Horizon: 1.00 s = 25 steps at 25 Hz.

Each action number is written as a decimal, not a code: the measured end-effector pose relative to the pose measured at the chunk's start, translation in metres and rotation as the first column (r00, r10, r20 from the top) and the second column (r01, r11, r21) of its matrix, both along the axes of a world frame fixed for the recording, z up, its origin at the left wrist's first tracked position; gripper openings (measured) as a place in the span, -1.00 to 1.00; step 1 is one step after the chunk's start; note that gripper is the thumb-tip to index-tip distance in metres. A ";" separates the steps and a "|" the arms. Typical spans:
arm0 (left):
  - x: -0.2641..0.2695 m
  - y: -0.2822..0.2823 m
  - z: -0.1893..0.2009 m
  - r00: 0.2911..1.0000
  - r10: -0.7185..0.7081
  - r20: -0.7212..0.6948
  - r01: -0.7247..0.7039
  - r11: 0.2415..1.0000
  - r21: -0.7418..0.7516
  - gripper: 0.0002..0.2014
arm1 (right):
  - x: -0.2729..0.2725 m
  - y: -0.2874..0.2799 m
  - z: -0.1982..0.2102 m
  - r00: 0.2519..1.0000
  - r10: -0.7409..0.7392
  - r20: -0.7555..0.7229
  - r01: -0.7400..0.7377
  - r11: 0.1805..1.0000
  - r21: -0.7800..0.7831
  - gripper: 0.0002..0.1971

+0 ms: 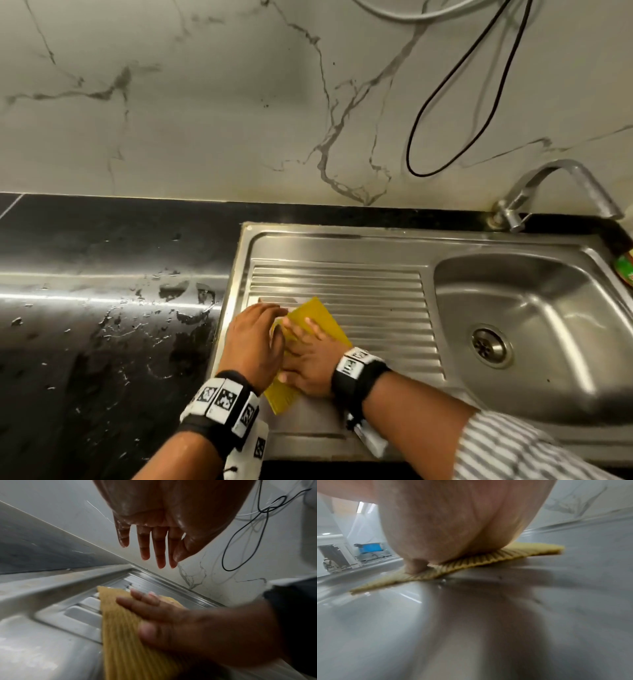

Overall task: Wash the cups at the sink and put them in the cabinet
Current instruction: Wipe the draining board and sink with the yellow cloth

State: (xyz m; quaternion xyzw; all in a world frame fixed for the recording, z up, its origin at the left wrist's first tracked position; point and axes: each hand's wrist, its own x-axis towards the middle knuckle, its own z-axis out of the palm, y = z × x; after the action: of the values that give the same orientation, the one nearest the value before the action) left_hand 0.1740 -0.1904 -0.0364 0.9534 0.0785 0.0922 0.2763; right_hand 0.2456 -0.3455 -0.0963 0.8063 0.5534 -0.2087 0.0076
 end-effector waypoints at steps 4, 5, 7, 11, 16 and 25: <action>-0.022 0.019 -0.005 0.992 0.109 -0.066 -0.107 0.994 0.033 -0.57 | 0.076 0.044 0.000 0.987 -0.155 0.043 0.155 0.988 0.017 -0.25; -0.028 0.023 -0.006 0.988 0.132 -0.079 -0.129 0.991 0.047 -0.57 | 0.102 0.038 -0.003 0.968 -0.246 0.049 0.245 0.969 0.026 -0.28; -0.036 0.030 -0.005 0.983 0.165 -0.077 -0.161 0.985 0.056 -0.57 | 0.145 0.019 -0.005 0.918 -0.391 0.059 0.391 0.920 0.010 -0.28; -0.041 0.033 0.002 0.975 0.217 -0.053 -0.214 0.975 0.059 -0.59 | 0.166 0.006 -0.004 0.893 -0.447 0.053 0.450 0.891 -0.060 -0.23; -0.034 0.031 0.013 0.974 0.227 -0.017 -0.226 0.973 0.050 -0.58 | 0.098 0.029 0.005 0.952 -0.305 0.024 0.305 0.947 -0.096 -0.11; 0.014 0.027 0.030 0.984 0.169 0.058 -0.168 0.986 -0.020 -0.72 | 0.026 -0.114 0.008 0.973 0.171 0.157 -0.150 0.979 -0.141 -0.43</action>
State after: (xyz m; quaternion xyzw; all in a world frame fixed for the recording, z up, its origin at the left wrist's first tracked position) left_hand 0.1877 -0.1629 -0.0064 0.9380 0.1514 0.1433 0.2769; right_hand 0.2718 -0.4592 -0.0883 0.7714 0.5998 -0.1736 0.1227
